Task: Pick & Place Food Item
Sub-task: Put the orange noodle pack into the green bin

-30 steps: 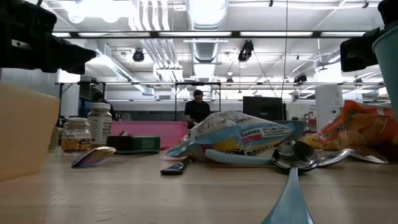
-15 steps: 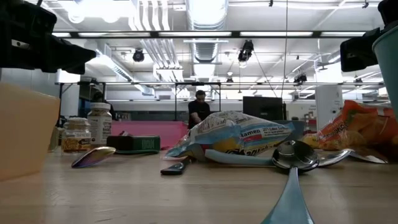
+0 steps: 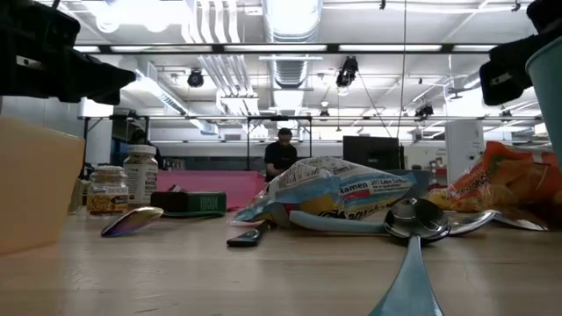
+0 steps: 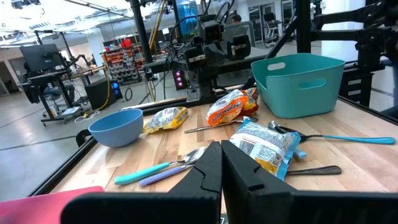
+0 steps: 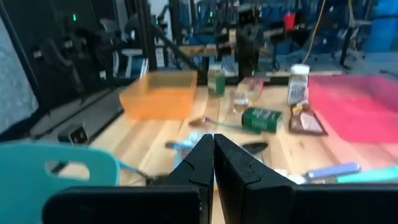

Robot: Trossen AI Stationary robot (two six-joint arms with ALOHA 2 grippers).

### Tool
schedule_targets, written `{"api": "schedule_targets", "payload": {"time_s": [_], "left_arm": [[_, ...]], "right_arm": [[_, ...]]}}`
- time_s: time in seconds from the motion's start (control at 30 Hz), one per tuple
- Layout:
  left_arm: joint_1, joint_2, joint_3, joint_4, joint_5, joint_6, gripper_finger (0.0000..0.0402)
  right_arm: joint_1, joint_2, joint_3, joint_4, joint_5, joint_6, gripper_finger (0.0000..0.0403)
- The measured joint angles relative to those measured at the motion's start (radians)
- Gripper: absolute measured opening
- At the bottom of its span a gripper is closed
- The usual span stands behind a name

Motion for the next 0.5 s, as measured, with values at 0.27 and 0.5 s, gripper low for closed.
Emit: {"api": "schedule_targets", "payload": {"time_s": [0.27,0.5], "left_arm": [[0.000,0.000,0.000,0.000,0.000,0.000,0.0000],[0.000,0.000,0.000,0.000,0.000,0.000,0.0000]], "right_arm": [[0.001,0.004,-0.003,-0.003,-0.075,-0.010,0.0008],[0.001,0.076,0.024,-0.001,-0.045,-0.032,0.0008]]}}
